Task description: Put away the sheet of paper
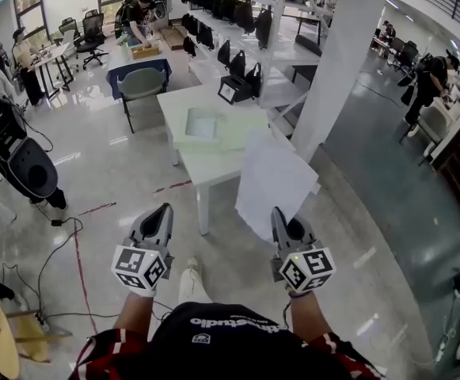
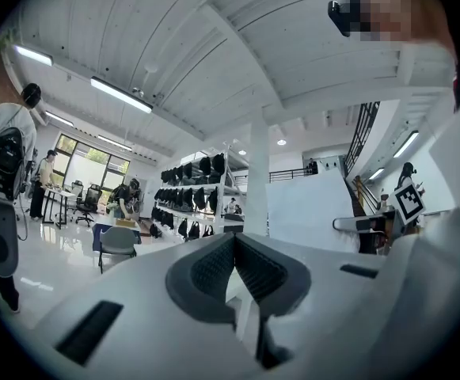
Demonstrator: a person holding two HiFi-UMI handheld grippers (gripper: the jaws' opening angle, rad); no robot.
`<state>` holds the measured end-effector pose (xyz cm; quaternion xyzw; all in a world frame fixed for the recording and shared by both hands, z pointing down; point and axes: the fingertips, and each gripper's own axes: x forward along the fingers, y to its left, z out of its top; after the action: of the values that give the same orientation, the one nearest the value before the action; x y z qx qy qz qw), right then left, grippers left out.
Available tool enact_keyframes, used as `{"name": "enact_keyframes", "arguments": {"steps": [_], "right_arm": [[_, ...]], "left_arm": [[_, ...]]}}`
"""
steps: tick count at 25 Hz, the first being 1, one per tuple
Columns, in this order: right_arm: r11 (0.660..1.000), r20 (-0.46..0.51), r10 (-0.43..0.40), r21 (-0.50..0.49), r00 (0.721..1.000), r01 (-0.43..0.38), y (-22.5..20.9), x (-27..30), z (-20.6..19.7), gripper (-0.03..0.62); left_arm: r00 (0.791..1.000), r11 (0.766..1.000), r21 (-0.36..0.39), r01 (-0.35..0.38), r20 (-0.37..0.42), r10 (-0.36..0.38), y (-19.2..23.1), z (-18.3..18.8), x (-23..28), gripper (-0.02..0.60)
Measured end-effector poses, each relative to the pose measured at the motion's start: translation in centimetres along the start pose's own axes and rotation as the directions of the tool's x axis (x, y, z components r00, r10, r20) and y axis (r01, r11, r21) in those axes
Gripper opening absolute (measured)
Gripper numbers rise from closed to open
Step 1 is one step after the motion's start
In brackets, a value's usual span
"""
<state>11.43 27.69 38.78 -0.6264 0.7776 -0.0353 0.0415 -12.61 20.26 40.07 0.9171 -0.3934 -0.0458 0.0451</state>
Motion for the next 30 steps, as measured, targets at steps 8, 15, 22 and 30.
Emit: {"name": "enact_keyframes", "arguments": {"steps": [8, 15, 22, 30], "right_arm": [[1.000, 0.010, 0.010, 0.001, 1.000, -0.011, -1.0, 1.6, 0.4, 0.003], [1.000, 0.018, 0.019, 0.004, 1.000, -0.019, -2.1, 3.9, 0.9, 0.003], [1.000, 0.013, 0.026, 0.002, 1.000, -0.026, -3.2, 6.4, 1.3, 0.003], [1.000, -0.001, 0.018, 0.000, 1.000, -0.018, -5.2, 10.0, 1.2, 0.003]], "left_arm": [[1.000, 1.000, 0.004, -0.004, 0.003, 0.004, 0.7, 0.2, 1.7, 0.005], [1.000, 1.000, -0.001, -0.008, 0.001, 0.008, 1.9, 0.5, 3.8, 0.005], [1.000, 1.000, 0.000, -0.026, 0.002, 0.026, 3.4, 0.8, 5.5, 0.005], [0.999, 0.999, -0.013, -0.046, -0.021, 0.046, 6.0, 0.0, 8.0, 0.005]]}}
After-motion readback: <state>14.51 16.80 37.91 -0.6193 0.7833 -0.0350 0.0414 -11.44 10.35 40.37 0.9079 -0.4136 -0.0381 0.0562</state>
